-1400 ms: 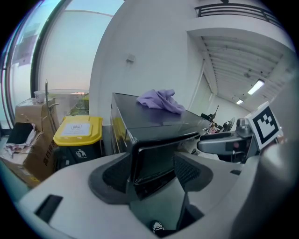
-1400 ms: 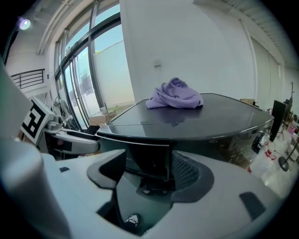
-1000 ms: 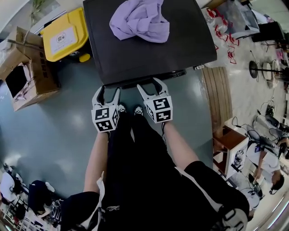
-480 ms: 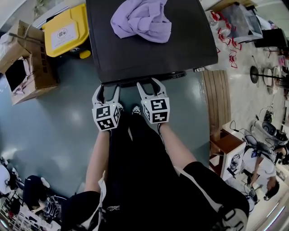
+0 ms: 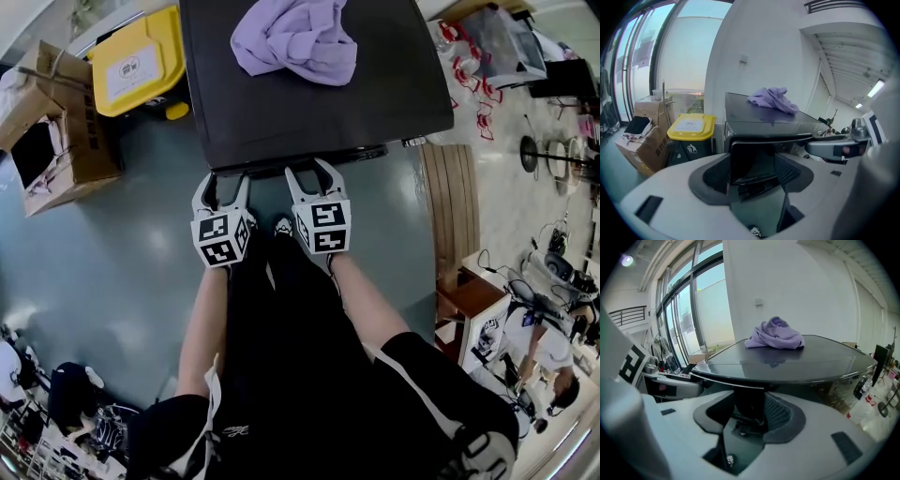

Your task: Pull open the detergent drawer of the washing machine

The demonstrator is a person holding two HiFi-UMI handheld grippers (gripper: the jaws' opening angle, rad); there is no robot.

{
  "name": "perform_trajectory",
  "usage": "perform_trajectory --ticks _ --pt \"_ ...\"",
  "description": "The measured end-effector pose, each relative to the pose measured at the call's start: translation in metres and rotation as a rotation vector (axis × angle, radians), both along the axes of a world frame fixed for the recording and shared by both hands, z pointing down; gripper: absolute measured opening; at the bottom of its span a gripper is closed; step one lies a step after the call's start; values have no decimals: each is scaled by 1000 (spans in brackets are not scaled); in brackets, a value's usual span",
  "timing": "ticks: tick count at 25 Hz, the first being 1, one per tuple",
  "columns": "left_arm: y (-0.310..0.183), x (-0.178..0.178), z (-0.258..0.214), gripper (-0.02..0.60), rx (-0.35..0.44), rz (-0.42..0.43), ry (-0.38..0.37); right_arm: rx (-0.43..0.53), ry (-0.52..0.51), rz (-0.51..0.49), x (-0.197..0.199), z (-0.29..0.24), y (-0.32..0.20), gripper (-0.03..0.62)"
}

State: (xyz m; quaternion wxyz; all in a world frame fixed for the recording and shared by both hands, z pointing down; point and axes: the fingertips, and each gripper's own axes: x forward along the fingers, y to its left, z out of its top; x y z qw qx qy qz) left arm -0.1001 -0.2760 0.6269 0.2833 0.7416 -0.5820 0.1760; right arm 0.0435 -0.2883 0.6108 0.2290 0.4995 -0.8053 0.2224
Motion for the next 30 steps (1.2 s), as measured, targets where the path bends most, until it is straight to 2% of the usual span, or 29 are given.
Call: perform_trajectory --ticks 15,30 --pt "7 -2 2 293 -27 10 -25 -14 18 -2 -2 -1 8 178" --pt "7 -4 0 281 -39 34 -26 -14 44 6 -5 -2 8 186"
